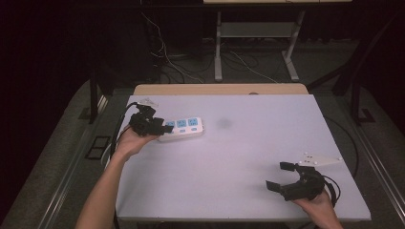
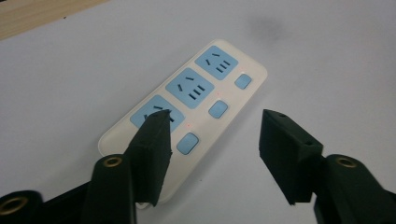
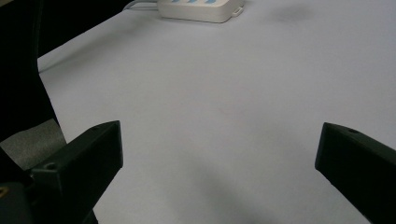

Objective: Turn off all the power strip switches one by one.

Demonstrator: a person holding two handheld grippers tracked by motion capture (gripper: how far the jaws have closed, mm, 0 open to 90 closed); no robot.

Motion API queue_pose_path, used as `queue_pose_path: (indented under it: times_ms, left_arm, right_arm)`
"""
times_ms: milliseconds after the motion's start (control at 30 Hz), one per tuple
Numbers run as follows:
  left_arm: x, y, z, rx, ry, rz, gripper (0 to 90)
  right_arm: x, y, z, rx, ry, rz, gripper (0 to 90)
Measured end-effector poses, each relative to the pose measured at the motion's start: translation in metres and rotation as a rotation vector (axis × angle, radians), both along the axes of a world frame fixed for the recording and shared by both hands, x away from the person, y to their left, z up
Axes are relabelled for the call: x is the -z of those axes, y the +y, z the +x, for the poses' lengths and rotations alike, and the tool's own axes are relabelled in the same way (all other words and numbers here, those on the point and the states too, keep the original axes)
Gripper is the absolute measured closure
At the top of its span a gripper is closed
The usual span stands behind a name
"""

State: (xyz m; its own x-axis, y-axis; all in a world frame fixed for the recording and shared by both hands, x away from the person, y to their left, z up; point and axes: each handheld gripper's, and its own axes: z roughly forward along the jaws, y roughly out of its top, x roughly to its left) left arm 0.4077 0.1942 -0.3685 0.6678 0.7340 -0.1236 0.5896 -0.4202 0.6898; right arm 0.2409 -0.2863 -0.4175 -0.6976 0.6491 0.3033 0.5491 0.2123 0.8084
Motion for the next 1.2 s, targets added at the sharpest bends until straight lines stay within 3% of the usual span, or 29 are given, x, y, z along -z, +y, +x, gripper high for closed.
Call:
queue_pose_path:
  times_ms: [333, 633, 833, 1200]
  left_arm:
    - [0.009, -0.001, 0.007, 0.006, 0.017, 0.003, 61.4]
    - [0.018, -0.004, 0.014, 0.016, 0.04, -0.007, 72.5]
    - [0.023, -0.004, 0.017, 0.014, 0.05, -0.002, 88.2]
    - [0.031, -0.005, 0.022, 0.005, 0.056, -0.004, 89.1]
  right_arm:
    - [0.0, 0.0, 0.0, -0.001, -0.001, -0.001, 0.6]
    - [0.0, -0.001, 0.0, -0.001, 0.0, -0.001, 0.7]
    - [0.001, -0.001, 0.0, -0.002, 0.002, -0.003, 0.7]
    - [0.002, 0.0, 0.0, -0.006, 0.003, -0.004, 0.6]
